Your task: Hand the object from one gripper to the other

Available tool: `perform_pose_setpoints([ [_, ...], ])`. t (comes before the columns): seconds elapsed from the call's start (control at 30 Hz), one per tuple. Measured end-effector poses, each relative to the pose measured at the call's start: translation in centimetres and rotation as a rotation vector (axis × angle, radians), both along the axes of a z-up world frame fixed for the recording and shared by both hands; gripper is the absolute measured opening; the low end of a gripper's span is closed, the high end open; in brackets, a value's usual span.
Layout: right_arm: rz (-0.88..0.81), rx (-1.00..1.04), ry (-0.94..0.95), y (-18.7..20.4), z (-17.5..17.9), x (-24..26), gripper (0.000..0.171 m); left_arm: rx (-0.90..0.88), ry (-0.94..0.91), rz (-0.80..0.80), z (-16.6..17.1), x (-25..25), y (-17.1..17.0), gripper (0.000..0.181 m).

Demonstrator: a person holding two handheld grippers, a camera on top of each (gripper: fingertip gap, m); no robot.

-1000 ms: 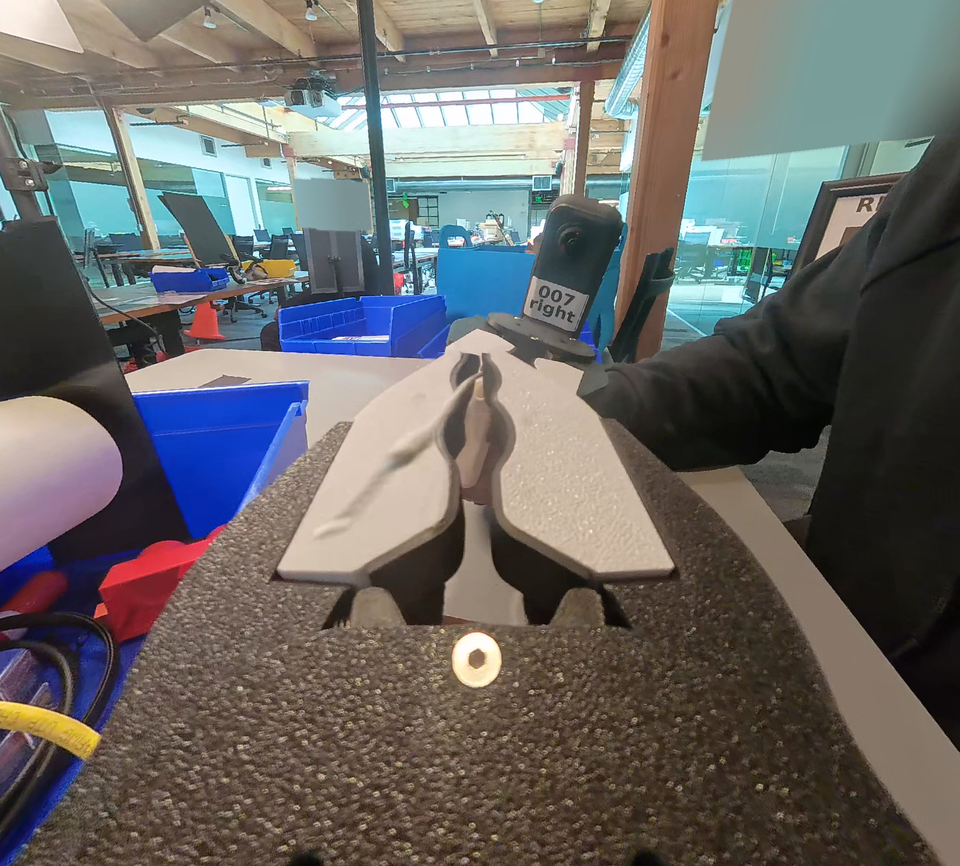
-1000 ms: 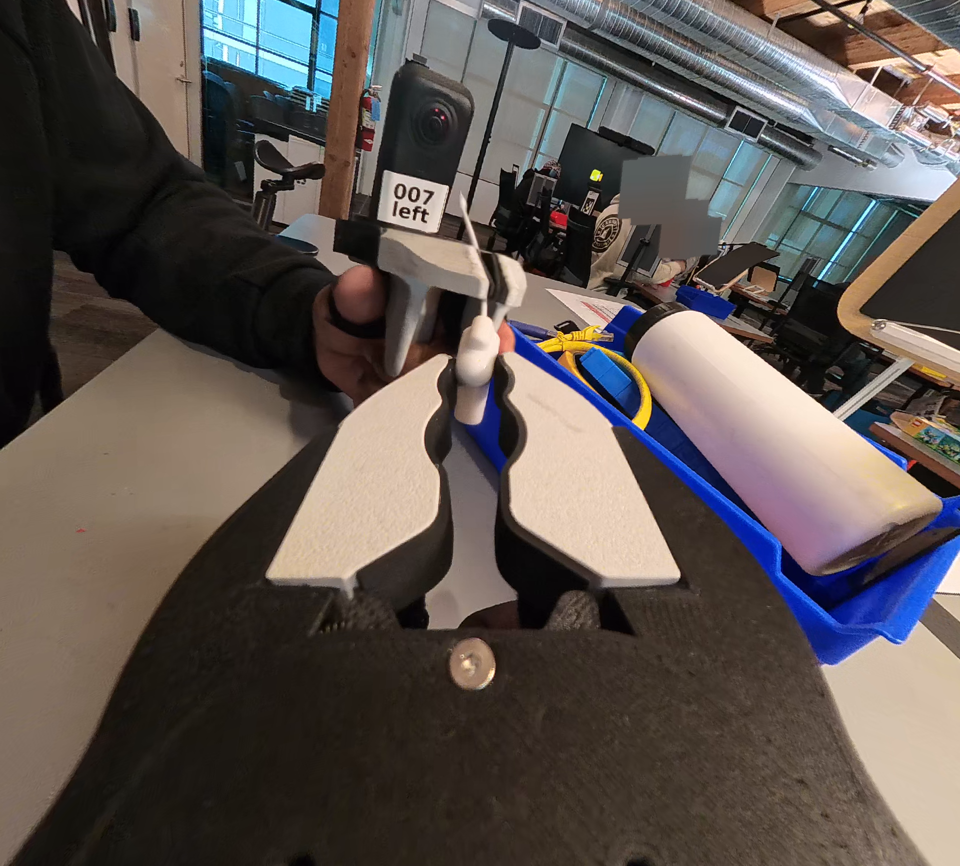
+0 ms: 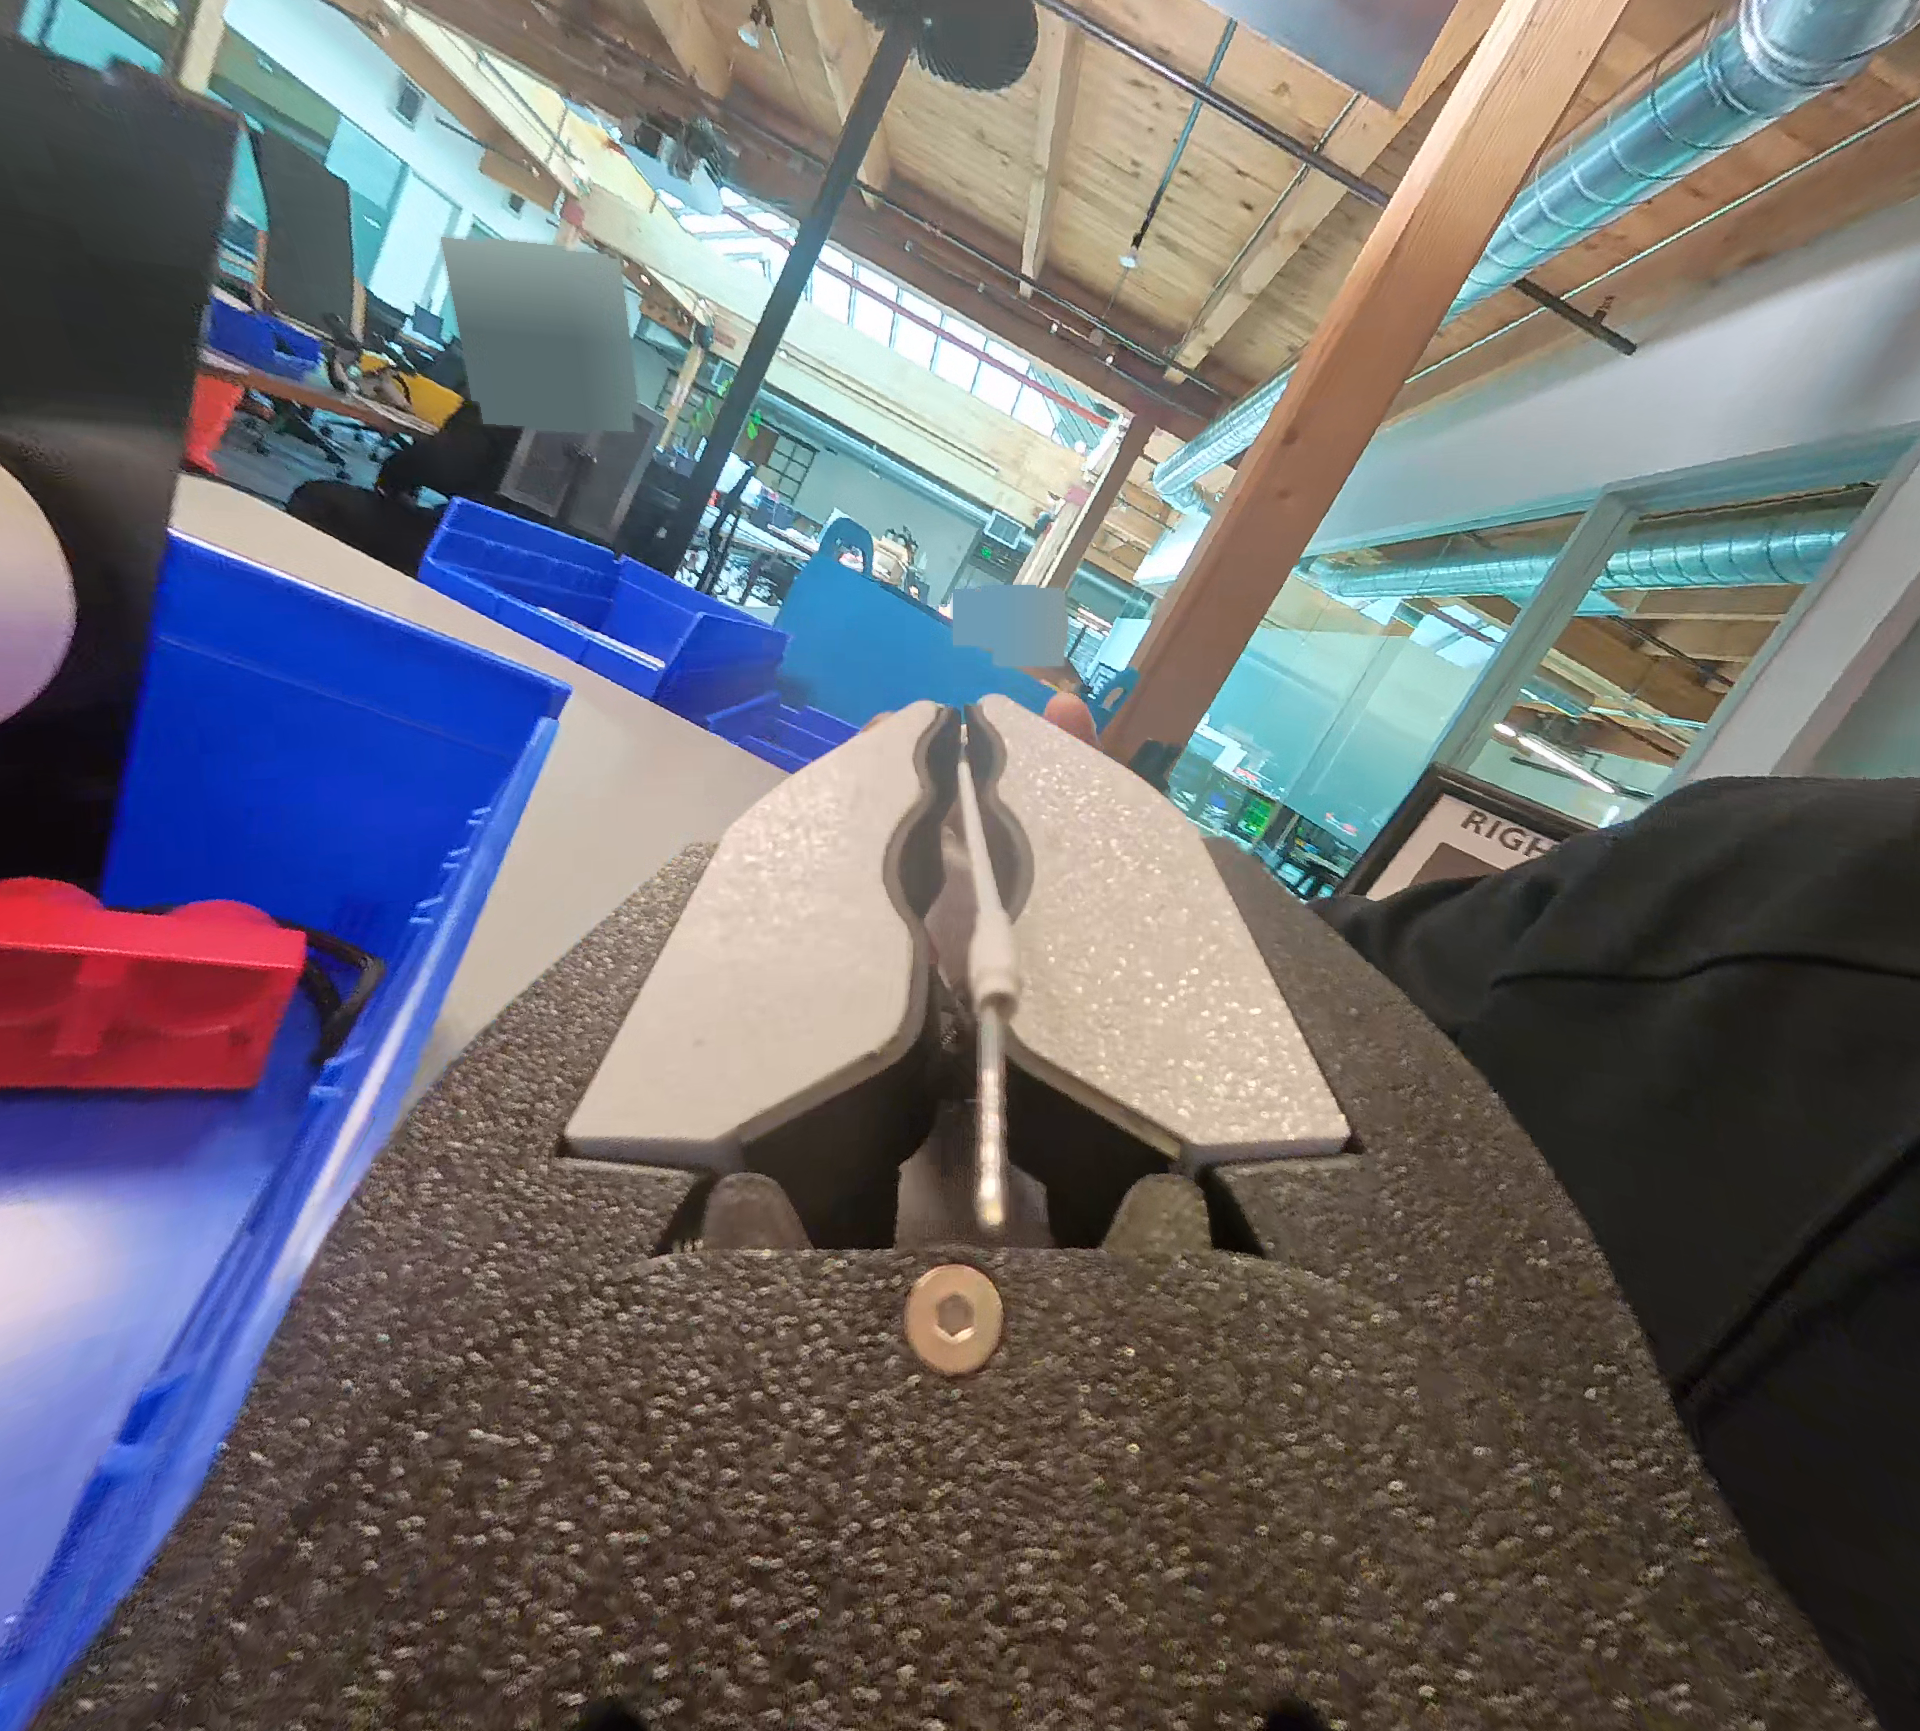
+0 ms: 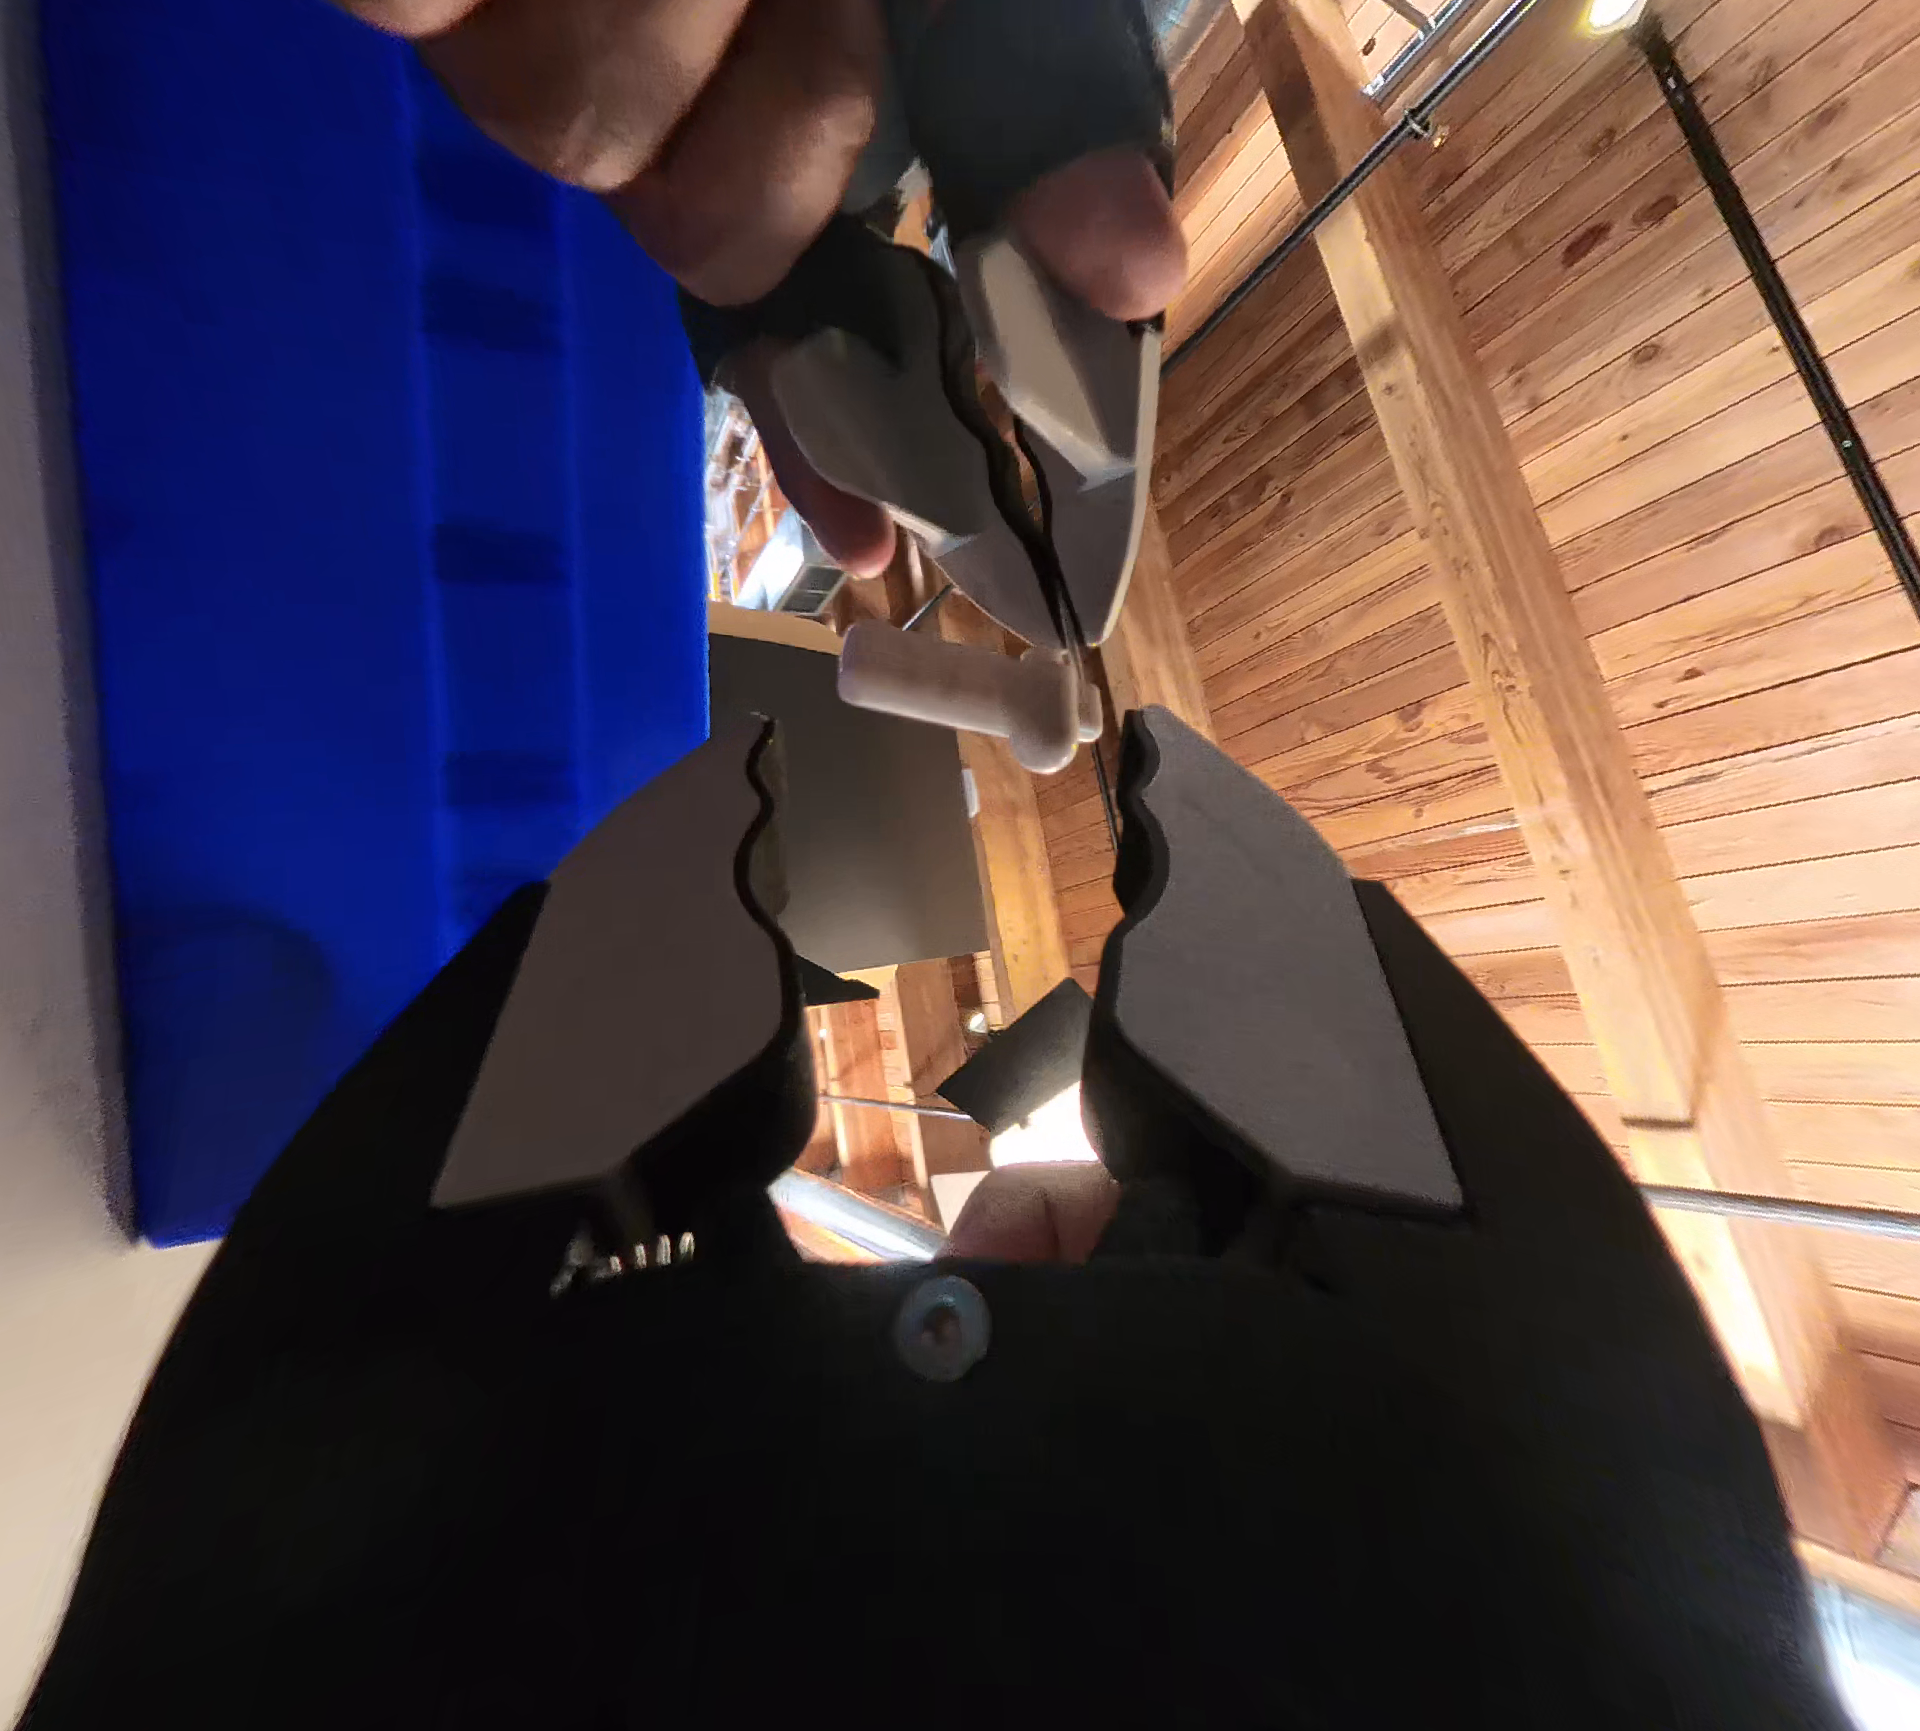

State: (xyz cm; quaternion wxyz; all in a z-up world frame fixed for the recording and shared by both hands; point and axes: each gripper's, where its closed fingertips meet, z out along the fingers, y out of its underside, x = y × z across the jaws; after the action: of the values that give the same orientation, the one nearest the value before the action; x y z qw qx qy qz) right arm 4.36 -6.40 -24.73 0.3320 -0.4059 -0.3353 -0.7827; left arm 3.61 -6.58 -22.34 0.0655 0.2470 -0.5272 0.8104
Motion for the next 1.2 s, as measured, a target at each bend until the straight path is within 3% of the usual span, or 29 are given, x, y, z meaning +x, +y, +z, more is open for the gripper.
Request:
perform_pose_setpoints([
  [0.13, -0.016, 0.023, -0.034, -0.1, 0.6, -0.1, 0.056, 0.02, 0.039, -0.047, -0.6, -0.5, -0.9, 0.003],
  [0.23, 0.002, 0.036, -0.046, -0.2, 1.0, -0.6, 0.034, 0.056, 0.064, -0.065, -1.3, -0.5, -1.3, 0.003],
  [0.3, -0.002, 0.043, -0.01, -0.4, 1.0, -0.4, 0.015, 0.076, 0.076, -0.073, -1.7, -0.5, -1.5, 0.003],
  [0.4, 0.039, 0.072, 0.132, -0.6, 1.0, 0.1, 0.013, 0.098, 0.042, -0.047, -1.8, -0.3, -1.5, 0.003],
  [0.5, 0.145, 0.151, 0.413, -1.3, 1.3, 0.7, 0.013, 0.174, -0.052, 0.049, -1.9, 0.4, -1.2, 0.023],
  [0.63, 0.419, 0.207, 0.994, -1.5, 0.9, 0.8, 0.013, 0.309, -0.19, 0.139, -2.6, 0.7, -1.4, 0.045],
  [0.83, 0.827, 0.198, 1.726, -0.6, -0.2, -1.4, 0.013, 0.363, -0.329, 0.126, -2.8, -0.7, -2.5, 0.052],
  [0.93, 0.914, 0.136, 1.916, -0.1, -0.9, -2.5, 0.013, 0.339, -0.335, 0.108, -2.7, -1.0, -2.6, 0.046],
  [1.03, 0.997, 0.126, 1.989, -0.3, -0.6, -3.0, 0.013, 0.302, -0.321, 0.092, -2.3, -1.1, -2.4, 0.045],
  [1.2, 0.989, 0.074, 2.132, 0.0, -1.4, -3.2, 0.013, 0.281, -0.341, 0.067, -1.8, -1.7, -2.4, 0.041],
])
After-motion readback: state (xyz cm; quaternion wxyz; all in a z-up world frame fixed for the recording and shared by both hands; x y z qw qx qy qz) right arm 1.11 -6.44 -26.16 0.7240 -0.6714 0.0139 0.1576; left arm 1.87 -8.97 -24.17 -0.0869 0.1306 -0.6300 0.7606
